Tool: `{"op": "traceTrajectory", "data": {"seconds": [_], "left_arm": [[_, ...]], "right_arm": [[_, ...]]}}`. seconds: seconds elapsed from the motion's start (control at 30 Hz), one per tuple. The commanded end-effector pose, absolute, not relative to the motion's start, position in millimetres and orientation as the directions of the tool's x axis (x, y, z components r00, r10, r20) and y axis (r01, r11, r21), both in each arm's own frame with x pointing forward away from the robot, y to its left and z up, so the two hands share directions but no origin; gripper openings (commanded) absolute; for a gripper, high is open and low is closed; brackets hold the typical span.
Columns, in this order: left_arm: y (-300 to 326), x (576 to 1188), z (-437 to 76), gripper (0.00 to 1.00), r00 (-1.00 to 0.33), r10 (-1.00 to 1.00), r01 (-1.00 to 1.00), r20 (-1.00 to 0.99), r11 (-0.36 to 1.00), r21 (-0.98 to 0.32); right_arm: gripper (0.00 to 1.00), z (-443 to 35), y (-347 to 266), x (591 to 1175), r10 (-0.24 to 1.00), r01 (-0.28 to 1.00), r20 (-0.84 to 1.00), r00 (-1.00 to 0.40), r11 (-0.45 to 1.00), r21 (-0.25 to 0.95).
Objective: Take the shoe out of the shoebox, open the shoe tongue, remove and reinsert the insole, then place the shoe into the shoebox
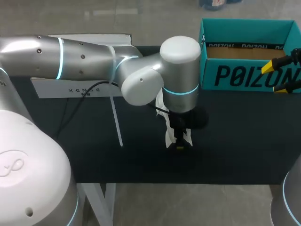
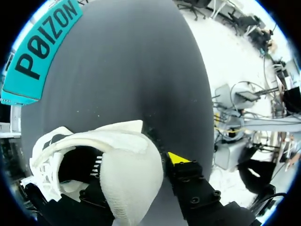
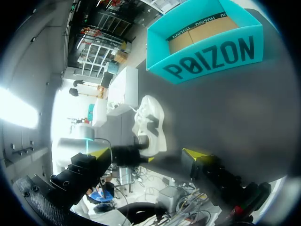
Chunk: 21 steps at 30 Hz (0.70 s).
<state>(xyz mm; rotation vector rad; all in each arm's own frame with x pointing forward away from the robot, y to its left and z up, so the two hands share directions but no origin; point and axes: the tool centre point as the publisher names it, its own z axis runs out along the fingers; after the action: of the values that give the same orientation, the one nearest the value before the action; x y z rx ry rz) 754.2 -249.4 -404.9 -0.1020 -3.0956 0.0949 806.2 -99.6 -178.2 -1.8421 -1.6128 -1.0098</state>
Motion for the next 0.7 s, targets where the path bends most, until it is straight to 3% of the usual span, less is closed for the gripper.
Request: {"op": "traceTrajectory", "data": {"seconds": [0.03, 0.27, 0.47, 0.6, 0.63, 0.7], "left_arm": [[-264, 753, -390, 0.00, -0.988, 0.134, 0.133, 0.071, 0.991, -0.017], [-261, 740, -351, 0.00, -0.973, 0.212, 0.217, 0.087, 0.975, 0.042], [-245, 737, -319, 0.00, -0.909, 0.389, 0.402, 0.149, 0.913, 0.068], [-244, 740, -302, 0.00, -0.679, 0.686, 0.714, 0.260, 0.700, 0.016], [-240, 739, -299, 0.00, -0.684, 0.676, 0.707, 0.274, 0.707, 0.020], [-241, 736, -295, 0.00, -0.499, 0.807, 0.851, 0.317, 0.525, 0.003]], "right_arm": [[1.00, -178, -99, 806, 0.619, 0.977, 0.785, 0.031, -0.184, 0.106], [1.00, -178, -99, 806, 0.619, 0.977, 0.785, 0.031, -0.184, 0.106], [1.00, -178, -99, 806, 0.619, 0.977, 0.785, 0.031, -0.184, 0.106], [1.00, -178, -99, 806, 0.619, 0.977, 0.785, 0.031, -0.184, 0.106], [1.00, -178, -99, 806, 0.619, 0.977, 0.785, 0.031, -0.184, 0.106], [1.00, -178, -99, 806, 0.619, 0.977, 0.785, 0.031, -0.184, 0.106]]}}
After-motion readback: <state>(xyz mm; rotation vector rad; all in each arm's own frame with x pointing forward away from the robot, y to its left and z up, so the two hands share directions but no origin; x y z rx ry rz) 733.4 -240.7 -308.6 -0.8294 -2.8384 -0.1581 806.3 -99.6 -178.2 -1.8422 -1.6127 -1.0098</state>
